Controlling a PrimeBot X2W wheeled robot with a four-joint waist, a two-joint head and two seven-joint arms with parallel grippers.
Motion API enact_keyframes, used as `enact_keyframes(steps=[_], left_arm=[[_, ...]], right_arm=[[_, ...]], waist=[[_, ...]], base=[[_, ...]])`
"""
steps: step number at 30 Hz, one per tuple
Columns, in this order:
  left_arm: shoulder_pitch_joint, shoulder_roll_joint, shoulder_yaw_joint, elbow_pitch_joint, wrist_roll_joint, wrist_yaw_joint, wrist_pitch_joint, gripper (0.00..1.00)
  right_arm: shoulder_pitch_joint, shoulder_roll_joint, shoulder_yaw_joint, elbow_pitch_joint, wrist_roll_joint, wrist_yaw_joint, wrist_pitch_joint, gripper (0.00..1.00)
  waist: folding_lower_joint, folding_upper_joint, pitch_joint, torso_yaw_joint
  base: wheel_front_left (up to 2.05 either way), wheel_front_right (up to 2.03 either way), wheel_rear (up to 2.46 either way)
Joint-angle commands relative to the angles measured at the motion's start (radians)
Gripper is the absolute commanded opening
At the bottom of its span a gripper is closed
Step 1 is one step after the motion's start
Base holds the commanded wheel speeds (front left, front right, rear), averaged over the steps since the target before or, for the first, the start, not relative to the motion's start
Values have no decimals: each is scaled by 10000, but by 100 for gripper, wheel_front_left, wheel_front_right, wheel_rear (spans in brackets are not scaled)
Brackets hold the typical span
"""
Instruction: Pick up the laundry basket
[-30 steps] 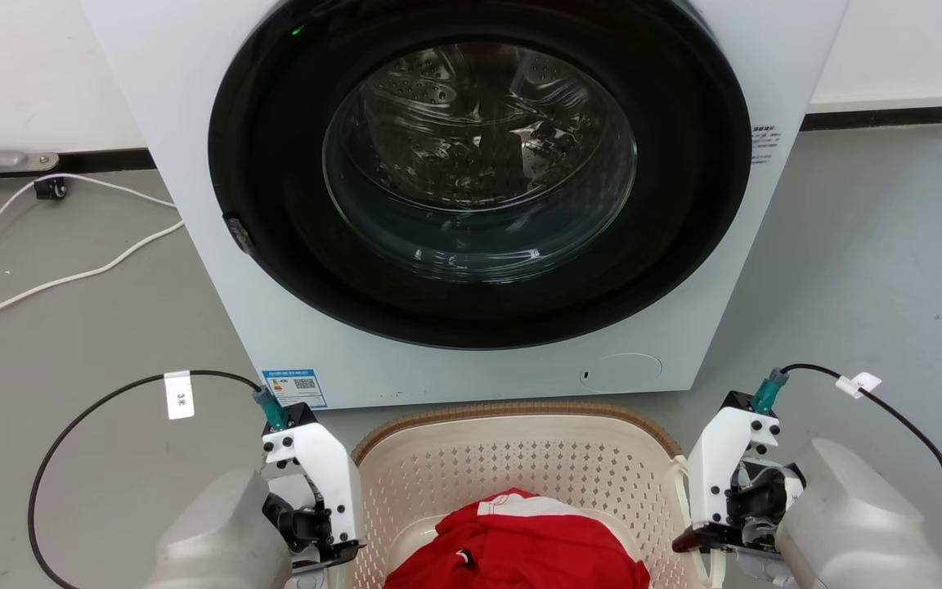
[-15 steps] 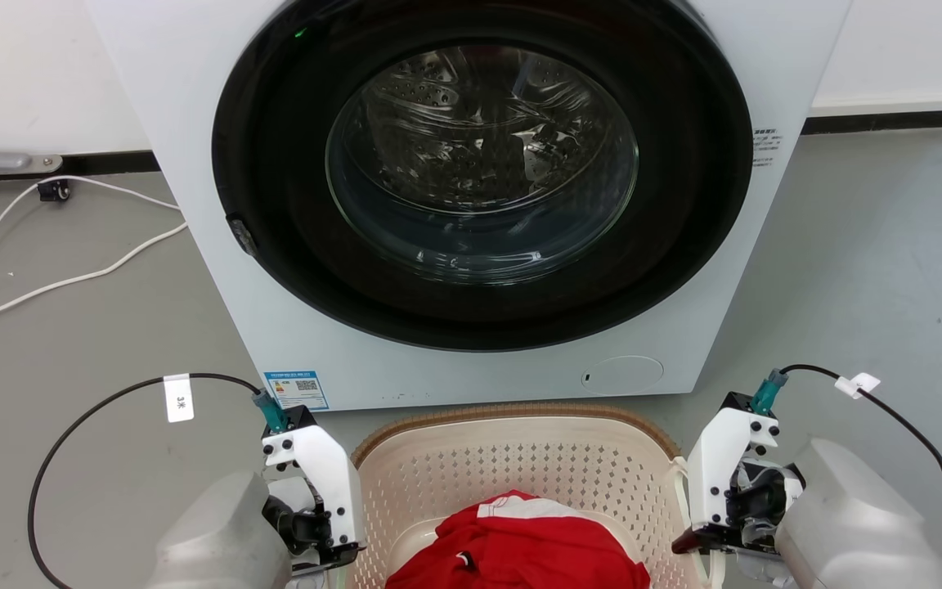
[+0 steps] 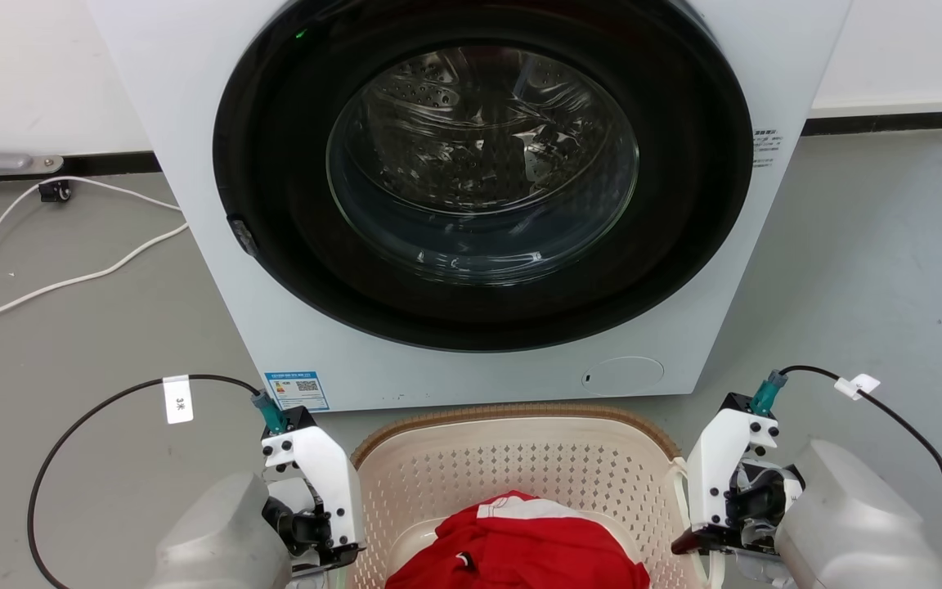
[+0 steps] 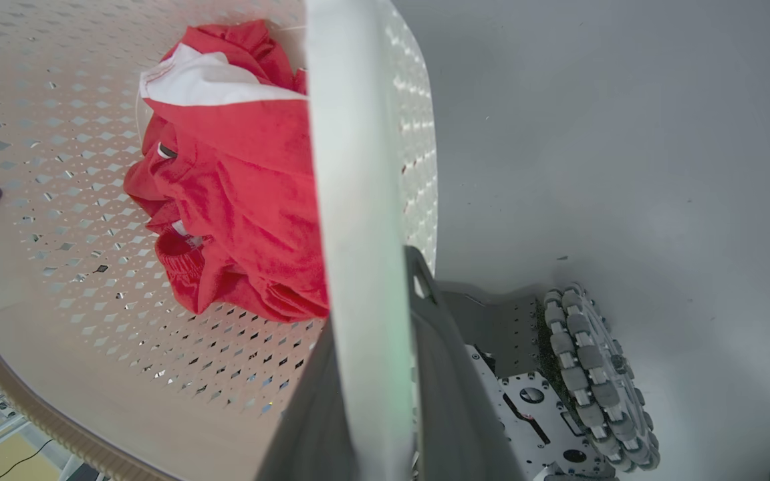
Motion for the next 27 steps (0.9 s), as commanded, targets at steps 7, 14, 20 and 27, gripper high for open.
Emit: enact_keyframes(steps=[7,14,20,27], left_arm=[[129,-247,13,-59,-153,-59,-67,0],[131,-256,0,-60,-169,-64,-103,0],[148,-267,-2,-59,-232,-66,-129,0],[174,-278,-18,-63,-248,-71,-157,0]], right_arm=[[81,255,-26,-83,230,113,4,0],[92,259,-14,-83,255,114,-19,0],[138,259,32,-83,288,114,-49,0],[149,263,5,-83,251,114,-57,0]], waist=[[0,0,1,-1],[0,0,6,9],[0,0,0,4],[0,0,13,1]], base=[[0,0,0],[0,0,0],[0,0,0],[0,0,0]])
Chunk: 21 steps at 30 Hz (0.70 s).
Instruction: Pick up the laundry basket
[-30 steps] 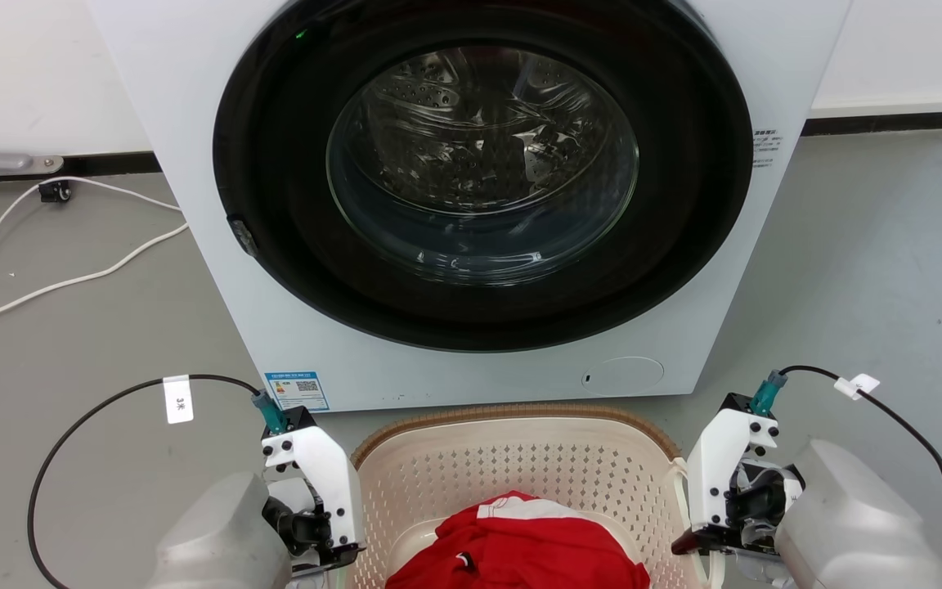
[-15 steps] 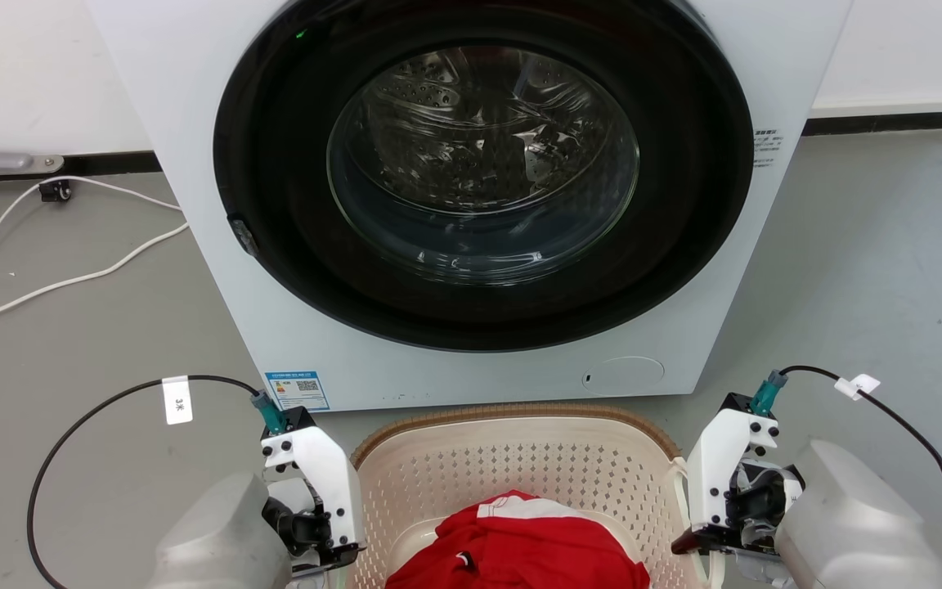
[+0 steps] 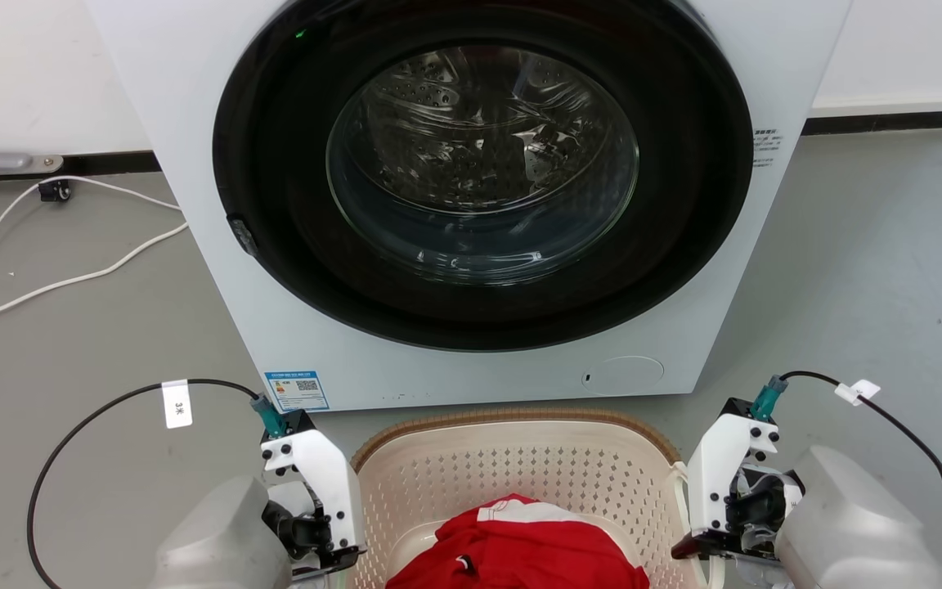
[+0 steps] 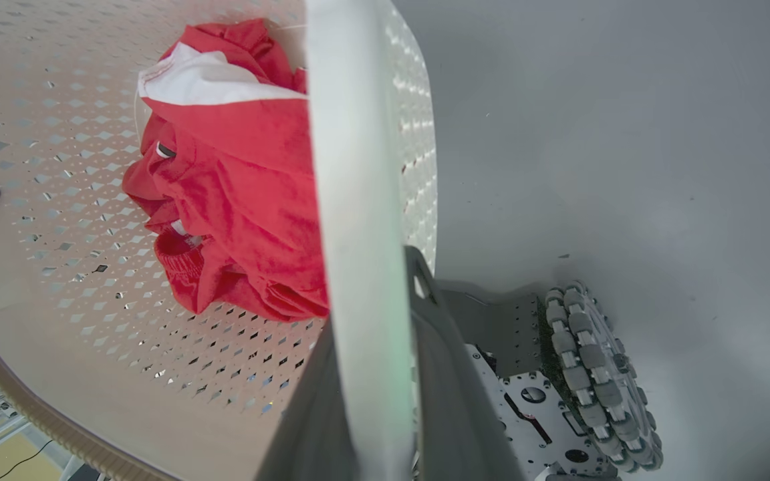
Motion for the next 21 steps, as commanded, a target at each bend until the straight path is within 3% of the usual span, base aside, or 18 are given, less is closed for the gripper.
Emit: enact_keyframes(steps=[1,21], left_arm=[[132,-270,31,-92,-102,-68,-79,0],[120,-262,-21,-89,-199,-81,-224,0]], right_arm=[[68,270,-91,-83,151,114,18,0],[-38,273,-197,-84,154,114,-18,0]], waist=[[0,0,5,3],[0,0,24,11]], base=[[0,0,0],[0,0,0]])
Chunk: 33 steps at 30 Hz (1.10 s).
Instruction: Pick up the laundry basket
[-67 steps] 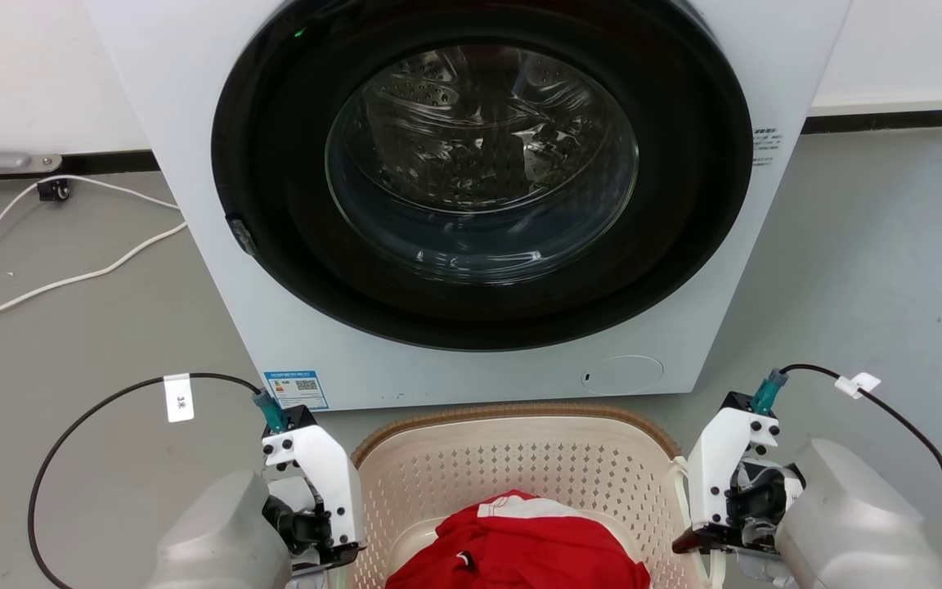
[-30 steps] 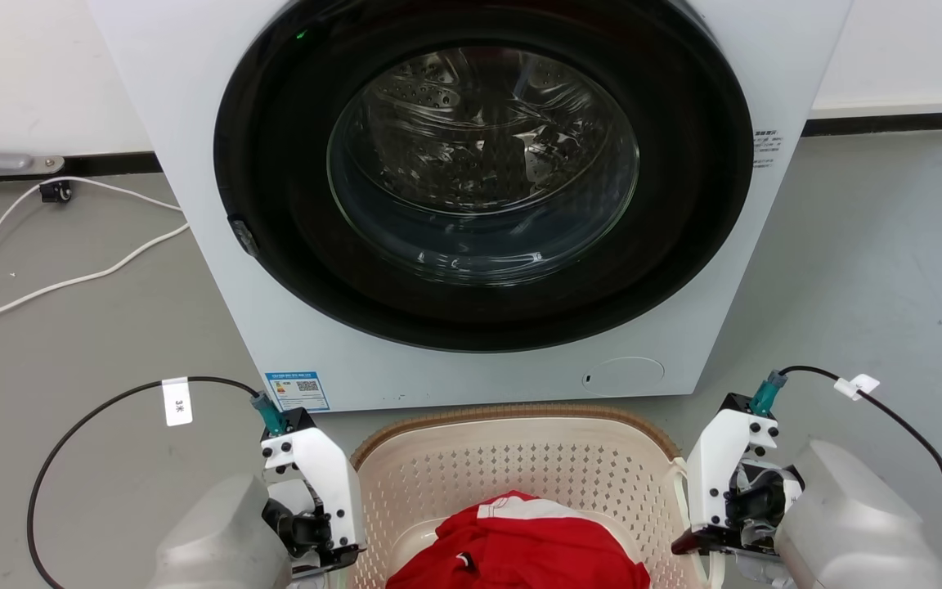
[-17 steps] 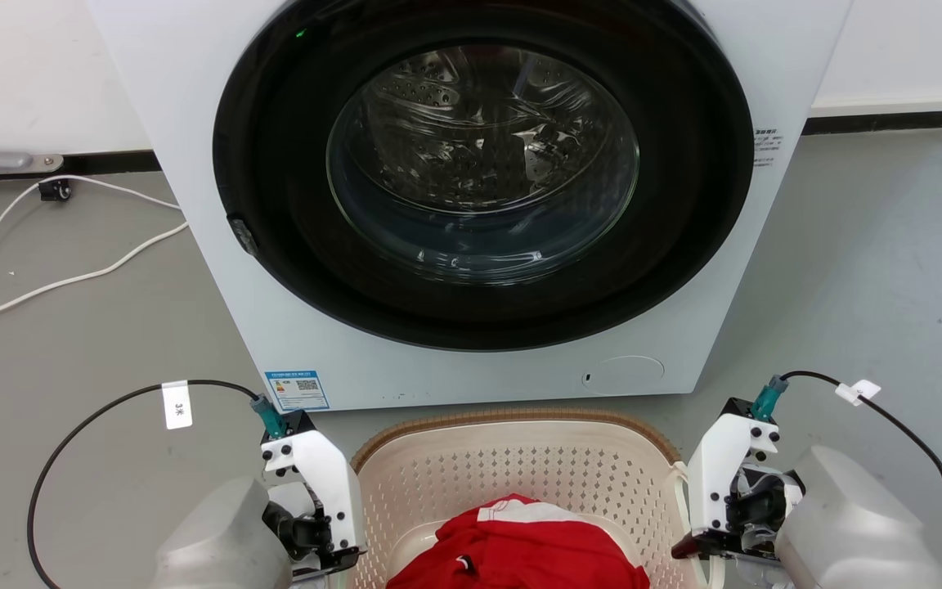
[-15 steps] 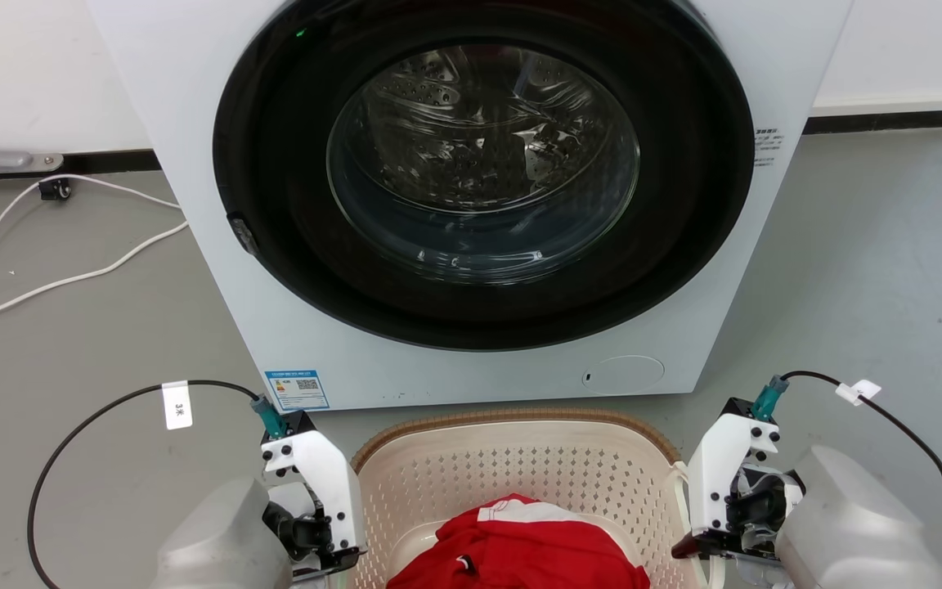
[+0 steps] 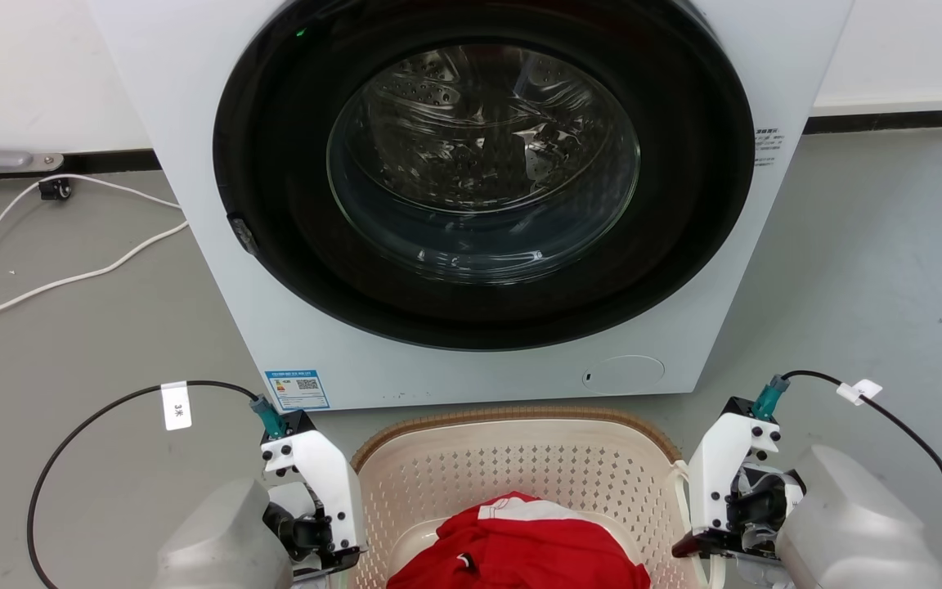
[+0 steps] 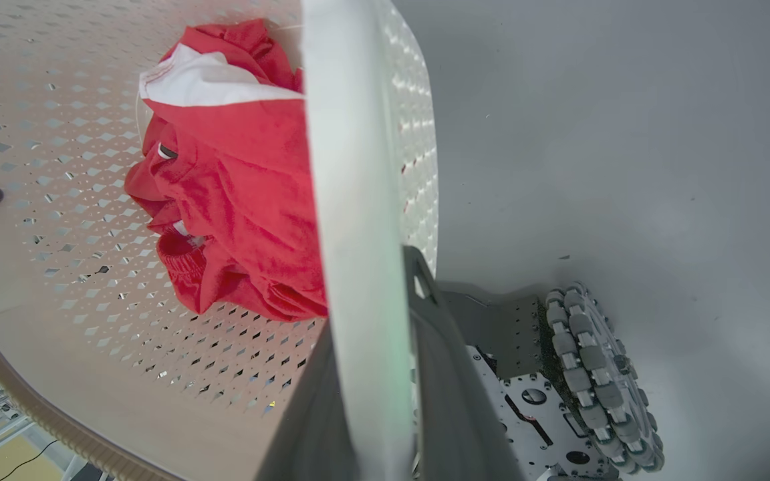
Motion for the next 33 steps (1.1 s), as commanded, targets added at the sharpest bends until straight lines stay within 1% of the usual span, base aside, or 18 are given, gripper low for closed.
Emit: enact_keyframes(steps=[1,21,33], left_arm=[[85,-249,26,-96,-111,-81,-79,0],[-31,-196,15,-96,-244,-80,-367,0],[-36,-201,-10,-97,-358,-84,-368,0]], right_arm=[[-36,275,-93,-84,233,114,20,0],[-173,277,-115,-82,212,114,-1,0],[-80,279,-187,-82,195,115,61,0]], waist=[[0,0,1,2],[0,0,13,19],[0,0,35,16]], base=[[0,0,0],[0,0,0],[0,0,0]])
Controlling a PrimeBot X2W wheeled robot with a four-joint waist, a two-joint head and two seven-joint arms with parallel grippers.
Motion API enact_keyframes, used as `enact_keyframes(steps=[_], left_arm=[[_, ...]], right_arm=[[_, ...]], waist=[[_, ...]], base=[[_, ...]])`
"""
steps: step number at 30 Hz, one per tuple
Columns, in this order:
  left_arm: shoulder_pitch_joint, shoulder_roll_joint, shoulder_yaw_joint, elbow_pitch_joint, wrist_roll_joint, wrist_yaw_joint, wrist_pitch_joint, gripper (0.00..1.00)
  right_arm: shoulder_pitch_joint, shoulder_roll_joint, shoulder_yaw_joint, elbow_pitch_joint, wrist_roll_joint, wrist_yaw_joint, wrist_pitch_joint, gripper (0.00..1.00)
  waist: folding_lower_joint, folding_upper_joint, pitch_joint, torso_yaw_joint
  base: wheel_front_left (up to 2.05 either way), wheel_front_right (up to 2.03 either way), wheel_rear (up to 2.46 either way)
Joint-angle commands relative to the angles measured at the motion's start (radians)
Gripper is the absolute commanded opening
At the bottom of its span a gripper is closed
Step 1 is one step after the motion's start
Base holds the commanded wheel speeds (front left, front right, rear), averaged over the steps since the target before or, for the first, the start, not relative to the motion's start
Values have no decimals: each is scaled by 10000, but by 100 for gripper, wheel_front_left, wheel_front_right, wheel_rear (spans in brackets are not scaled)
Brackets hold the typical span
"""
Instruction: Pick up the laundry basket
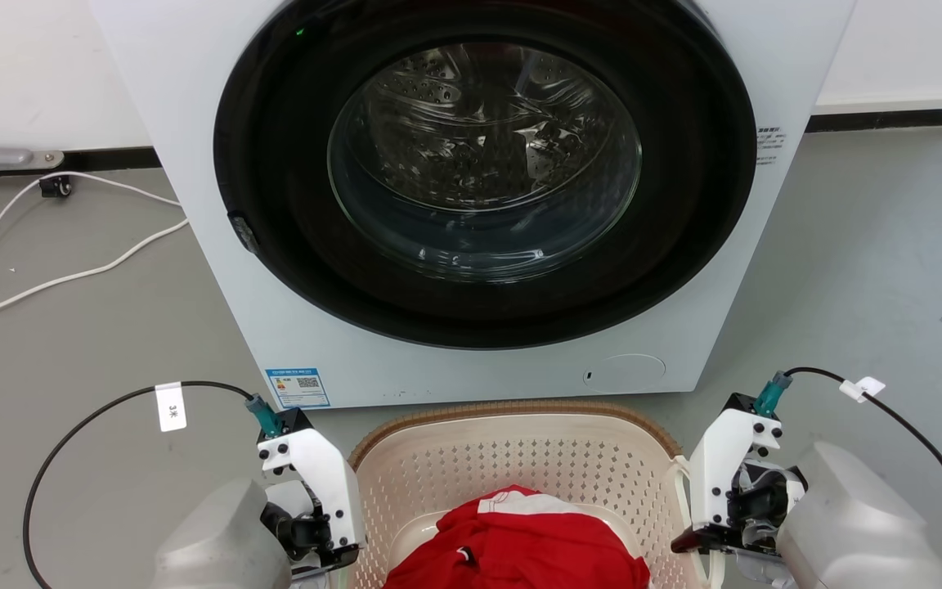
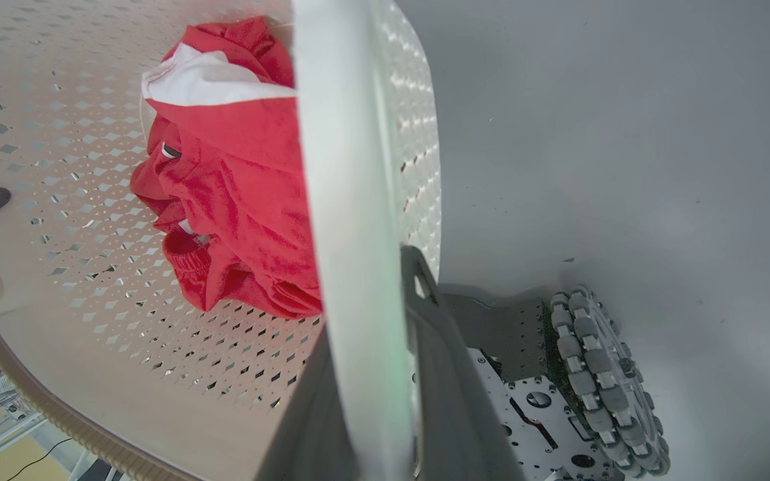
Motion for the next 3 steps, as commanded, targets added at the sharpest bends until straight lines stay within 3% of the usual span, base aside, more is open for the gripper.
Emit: enact_keyframes(steps=[1,3], left_arm=[[-27,-236,50,-110,-181,-71,-89,0],[-8,-249,49,-133,-207,-72,-79,0]], right_arm=[[-18,283,-107,-80,135,115,73,0],[4,285,-118,-80,125,115,70,0]], waist=[[0,0,4,-2],[0,0,6,-2]], base=[[0,0,0],[0,0,0]])
